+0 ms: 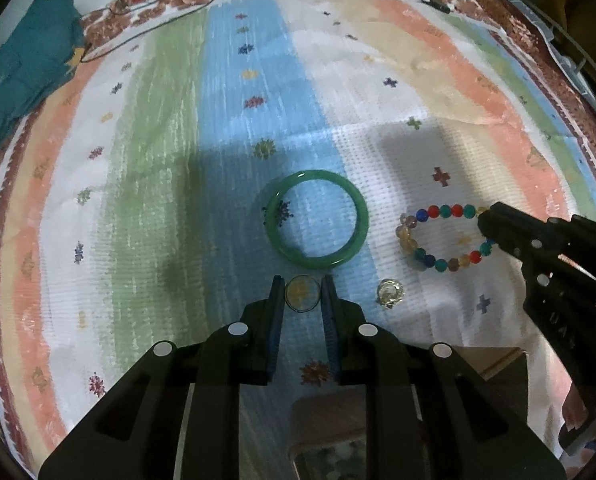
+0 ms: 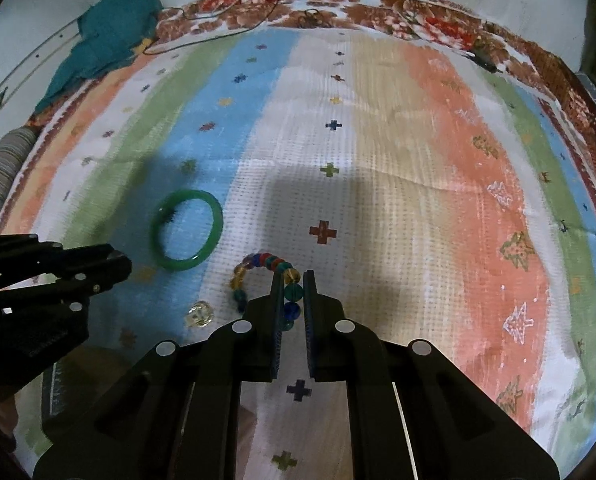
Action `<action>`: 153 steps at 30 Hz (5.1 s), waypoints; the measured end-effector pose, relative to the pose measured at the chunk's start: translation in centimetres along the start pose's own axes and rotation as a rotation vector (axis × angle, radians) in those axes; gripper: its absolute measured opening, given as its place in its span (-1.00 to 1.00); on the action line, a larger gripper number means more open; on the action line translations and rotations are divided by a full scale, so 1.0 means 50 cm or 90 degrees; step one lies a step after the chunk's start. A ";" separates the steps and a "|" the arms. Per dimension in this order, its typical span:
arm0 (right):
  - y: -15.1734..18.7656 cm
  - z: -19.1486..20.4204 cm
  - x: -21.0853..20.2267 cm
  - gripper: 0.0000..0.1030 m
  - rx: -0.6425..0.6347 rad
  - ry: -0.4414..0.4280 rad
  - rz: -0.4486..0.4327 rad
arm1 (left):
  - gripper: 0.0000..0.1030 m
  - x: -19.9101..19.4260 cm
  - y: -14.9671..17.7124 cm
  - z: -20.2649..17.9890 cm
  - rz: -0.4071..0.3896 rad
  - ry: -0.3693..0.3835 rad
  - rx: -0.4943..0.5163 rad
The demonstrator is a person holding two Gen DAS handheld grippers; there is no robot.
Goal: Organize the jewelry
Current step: 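Grasp the multicolour bead bracelet with the right tool while the left grasps the small gold ring, then carry the bracelet and ring over the silver tin and open both tools, then move both open tools to the green bangle and small gold charm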
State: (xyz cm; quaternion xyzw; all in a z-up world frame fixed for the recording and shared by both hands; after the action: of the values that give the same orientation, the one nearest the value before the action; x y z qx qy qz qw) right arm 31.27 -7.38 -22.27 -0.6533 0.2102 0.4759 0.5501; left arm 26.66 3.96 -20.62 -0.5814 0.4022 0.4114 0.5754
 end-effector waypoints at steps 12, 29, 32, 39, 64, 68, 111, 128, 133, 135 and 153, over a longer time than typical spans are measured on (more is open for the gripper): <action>-0.003 0.006 -0.056 -0.80 0.019 -0.011 -0.033 | -0.65 -0.068 -0.017 -0.014 -0.062 -0.021 0.004; -0.025 0.034 -0.186 -0.80 -0.007 -0.039 -0.147 | -0.65 -0.188 -0.024 -0.003 -0.164 0.006 -0.025; -0.021 0.042 -0.206 -0.80 -0.013 -0.047 -0.162 | -0.65 -0.205 -0.017 -0.011 -0.182 -0.006 -0.013; -0.006 0.058 -0.240 -0.80 -0.030 -0.052 -0.177 | -0.65 -0.230 0.005 -0.028 -0.192 -0.005 -0.002; 0.078 0.114 -0.309 -0.80 -0.064 -0.090 -0.176 | -0.65 -0.282 0.090 -0.066 -0.198 0.027 -0.008; 0.092 0.122 -0.314 -0.80 -0.067 -0.094 -0.172 | -0.65 -0.289 0.104 -0.074 -0.198 0.028 -0.004; 0.089 0.066 -0.250 0.21 0.002 -0.101 -0.100 | -0.06 -0.250 0.109 0.012 -0.153 0.036 -0.133; 0.069 0.054 -0.208 0.23 0.020 -0.122 -0.064 | -0.03 -0.172 0.079 0.058 -0.113 -0.016 -0.130; 0.063 0.058 -0.192 0.23 0.007 -0.113 -0.053 | -0.03 -0.163 0.067 0.060 -0.111 -0.016 -0.132; 0.063 0.061 -0.185 0.23 -0.002 -0.109 -0.048 | -0.03 -0.157 0.061 0.057 -0.108 -0.014 -0.132; 0.048 0.060 -0.114 0.23 -0.018 -0.096 0.006 | 0.02 -0.098 0.027 0.057 -0.074 0.014 -0.141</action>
State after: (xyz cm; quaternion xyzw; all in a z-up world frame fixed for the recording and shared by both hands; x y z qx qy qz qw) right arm 25.58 -6.78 -18.48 -0.6223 0.1645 0.5289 0.5531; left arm 23.69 6.78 -16.47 -0.6682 0.3261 0.4128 0.5261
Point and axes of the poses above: each gripper's, at about its wrist camera, not at the fingertips, and x roughly the way its jaws point, z to its left, y to its underside, the point moved 10 cm from there along x, roughly the way its jaws point, and after that the axes turned 3 degrees about x, right-handed, at the moved point
